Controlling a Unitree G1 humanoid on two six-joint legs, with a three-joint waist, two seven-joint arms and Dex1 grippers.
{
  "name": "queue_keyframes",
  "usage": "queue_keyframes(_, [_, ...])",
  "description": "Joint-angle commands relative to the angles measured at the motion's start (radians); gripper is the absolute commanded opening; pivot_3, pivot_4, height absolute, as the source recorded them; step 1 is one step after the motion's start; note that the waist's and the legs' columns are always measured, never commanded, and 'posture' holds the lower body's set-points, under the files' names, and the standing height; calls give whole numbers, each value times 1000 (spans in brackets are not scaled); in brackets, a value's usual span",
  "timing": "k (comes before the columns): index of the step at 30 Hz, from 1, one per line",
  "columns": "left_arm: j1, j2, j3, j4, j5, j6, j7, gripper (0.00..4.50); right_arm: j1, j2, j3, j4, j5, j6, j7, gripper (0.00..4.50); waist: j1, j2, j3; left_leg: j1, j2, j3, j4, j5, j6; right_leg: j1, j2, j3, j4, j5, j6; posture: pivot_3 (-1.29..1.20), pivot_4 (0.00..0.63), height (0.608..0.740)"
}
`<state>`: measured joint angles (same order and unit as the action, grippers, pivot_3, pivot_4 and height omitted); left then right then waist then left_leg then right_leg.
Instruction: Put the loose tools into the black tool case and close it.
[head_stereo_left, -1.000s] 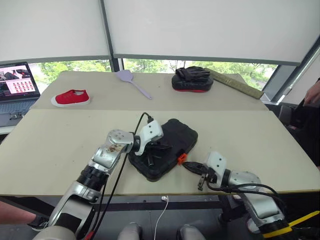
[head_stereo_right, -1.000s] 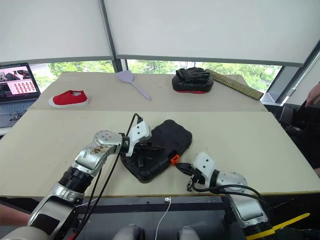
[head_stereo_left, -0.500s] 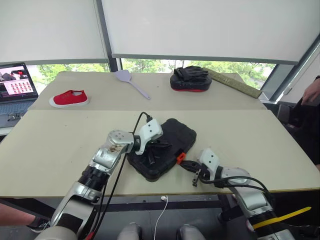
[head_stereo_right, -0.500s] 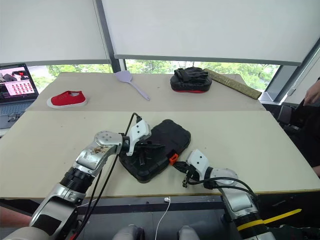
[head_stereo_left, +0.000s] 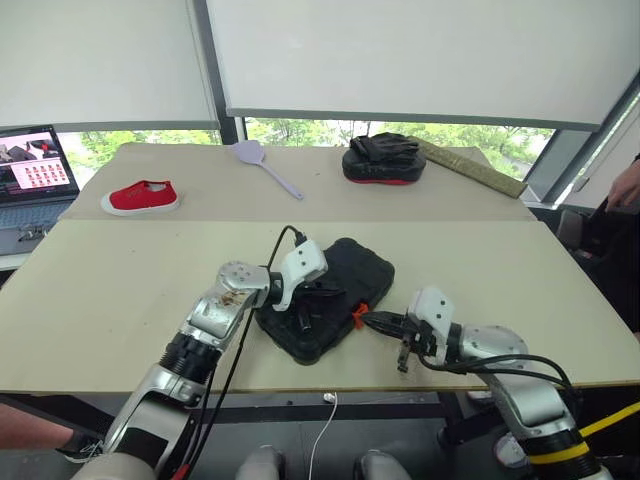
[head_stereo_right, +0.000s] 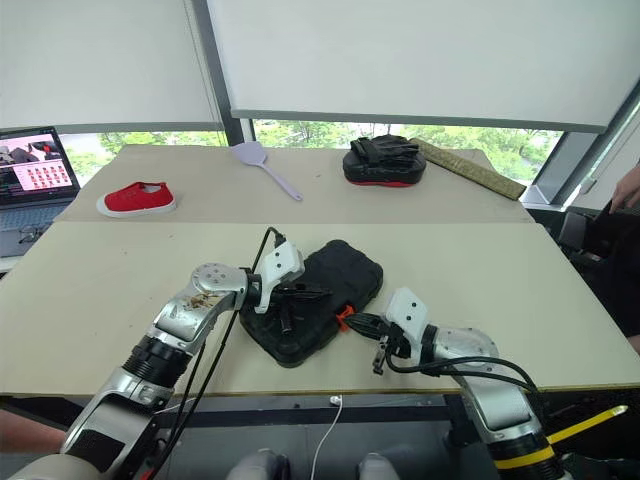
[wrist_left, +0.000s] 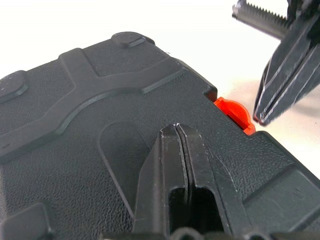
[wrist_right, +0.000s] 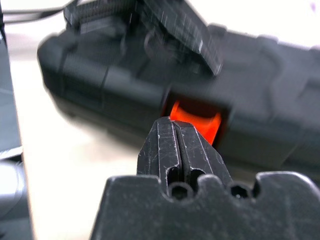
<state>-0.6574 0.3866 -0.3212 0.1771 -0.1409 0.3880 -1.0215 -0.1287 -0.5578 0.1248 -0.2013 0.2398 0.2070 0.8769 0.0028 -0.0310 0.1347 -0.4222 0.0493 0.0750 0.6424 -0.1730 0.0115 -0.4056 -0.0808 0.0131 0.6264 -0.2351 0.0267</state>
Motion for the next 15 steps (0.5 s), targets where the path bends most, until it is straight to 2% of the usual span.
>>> queue_keyframes(1, [50,13,-57,63,45,44,-9,54,-9,0,-36,-25,26,11,-10,0,0,0,0,0,0,0,0,0,0,0,0,0,0,0,0,0,150,740])
queue_keyframes(15, [53,23,-56,50,45,63,-5,54,-109,90,32,116,-21,-13,-23,0,-14,0,0,2,2,-2,0,0,-1,1,2,0,0,0,-1,0,150,740])
